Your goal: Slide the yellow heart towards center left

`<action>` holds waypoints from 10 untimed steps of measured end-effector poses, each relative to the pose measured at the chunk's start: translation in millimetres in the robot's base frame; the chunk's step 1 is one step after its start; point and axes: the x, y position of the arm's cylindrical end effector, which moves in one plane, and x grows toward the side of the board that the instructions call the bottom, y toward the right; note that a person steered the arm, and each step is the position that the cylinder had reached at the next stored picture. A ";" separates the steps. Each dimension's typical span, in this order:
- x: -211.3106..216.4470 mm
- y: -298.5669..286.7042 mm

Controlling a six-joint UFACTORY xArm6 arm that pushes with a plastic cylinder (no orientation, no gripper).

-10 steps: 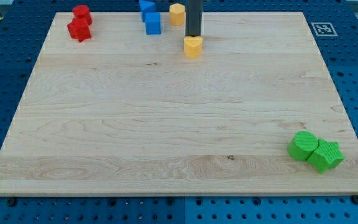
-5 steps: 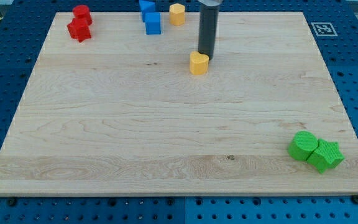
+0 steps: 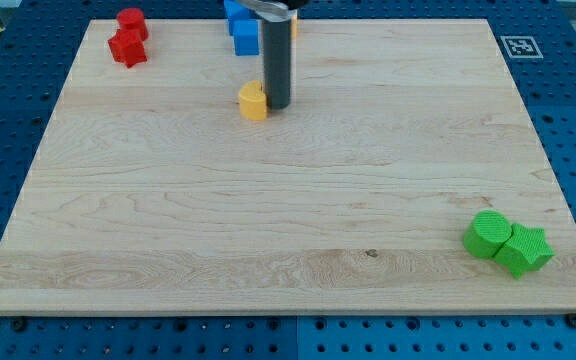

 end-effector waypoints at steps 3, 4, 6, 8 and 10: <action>-8.2 -43.7; 17.7 -42.3; 50.2 -36.7; 76.6 -35.1; 81.1 -46.5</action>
